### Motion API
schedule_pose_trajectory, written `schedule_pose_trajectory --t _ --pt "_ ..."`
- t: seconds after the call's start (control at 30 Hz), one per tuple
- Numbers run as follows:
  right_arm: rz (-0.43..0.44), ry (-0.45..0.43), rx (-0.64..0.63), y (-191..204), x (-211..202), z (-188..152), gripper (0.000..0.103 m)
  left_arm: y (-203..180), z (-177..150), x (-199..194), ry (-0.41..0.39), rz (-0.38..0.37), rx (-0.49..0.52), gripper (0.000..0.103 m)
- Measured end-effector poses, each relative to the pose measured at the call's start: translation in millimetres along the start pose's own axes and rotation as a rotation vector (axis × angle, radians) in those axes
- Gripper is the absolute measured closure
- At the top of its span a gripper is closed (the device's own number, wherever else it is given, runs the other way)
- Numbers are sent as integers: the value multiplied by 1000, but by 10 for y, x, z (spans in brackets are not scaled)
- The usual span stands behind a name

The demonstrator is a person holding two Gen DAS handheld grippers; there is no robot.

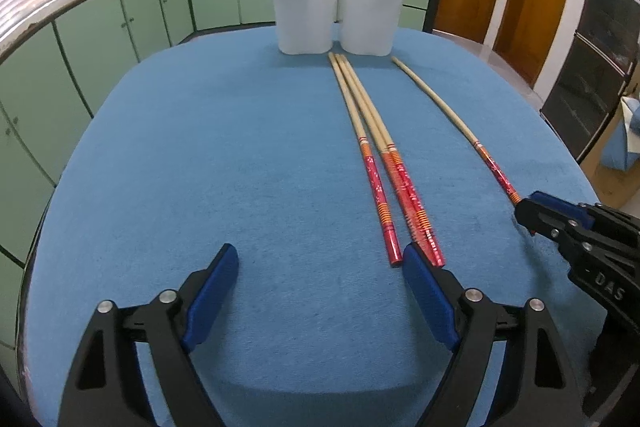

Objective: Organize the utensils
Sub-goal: 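Hold the red-banded chopstick with the right tool while the left tool approaches another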

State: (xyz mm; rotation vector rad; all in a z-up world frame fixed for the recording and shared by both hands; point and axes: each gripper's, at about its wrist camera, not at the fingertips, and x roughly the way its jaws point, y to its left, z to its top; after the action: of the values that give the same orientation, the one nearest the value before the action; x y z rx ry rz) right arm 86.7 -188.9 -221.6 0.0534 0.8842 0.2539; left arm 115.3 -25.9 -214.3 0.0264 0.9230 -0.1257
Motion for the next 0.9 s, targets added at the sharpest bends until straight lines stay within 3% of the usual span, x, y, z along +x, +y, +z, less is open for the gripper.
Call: schedule_pose_trajectory --t 0.07,0.47,0.57,0.73,0.9 --pt "6 -9 -14 -12 -47 -40 63 58 -39 -29 -4 6 -5 20" --pt "-4 7 -33 -3 -94 -133 67 116 -70 -68 -11 31 -1 21" --pt "-9 12 -48 34 -66 -117 72 114 -67 -76 -18 6 -13 21" --pt "-27 20 -58 60 0 -68 97 70 -62 -84 -21 -10 -8 21" --pt "-39 18 -68 60 3 -66 98 -10 -58 -66 -13 -26 14 21"
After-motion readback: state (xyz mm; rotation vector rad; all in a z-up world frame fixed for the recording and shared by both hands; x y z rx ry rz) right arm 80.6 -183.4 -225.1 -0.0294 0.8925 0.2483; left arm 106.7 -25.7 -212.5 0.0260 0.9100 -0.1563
